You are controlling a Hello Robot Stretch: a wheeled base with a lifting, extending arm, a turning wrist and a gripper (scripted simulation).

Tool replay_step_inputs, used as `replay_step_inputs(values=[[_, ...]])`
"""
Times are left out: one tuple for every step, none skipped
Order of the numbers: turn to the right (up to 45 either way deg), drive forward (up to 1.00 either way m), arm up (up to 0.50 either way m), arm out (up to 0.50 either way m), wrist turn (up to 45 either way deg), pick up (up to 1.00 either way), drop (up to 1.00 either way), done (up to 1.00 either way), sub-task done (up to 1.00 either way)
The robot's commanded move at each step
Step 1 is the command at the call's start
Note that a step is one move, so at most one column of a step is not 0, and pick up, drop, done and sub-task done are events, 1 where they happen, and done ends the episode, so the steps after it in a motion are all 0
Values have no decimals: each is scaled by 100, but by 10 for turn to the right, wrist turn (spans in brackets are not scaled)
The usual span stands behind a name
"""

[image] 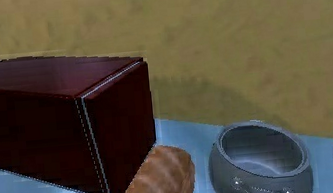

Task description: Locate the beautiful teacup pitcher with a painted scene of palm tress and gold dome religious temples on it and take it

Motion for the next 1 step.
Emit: replay_step_inputs(values=[[0, 0, 0, 0, 450, 0, 0, 0, 0]])
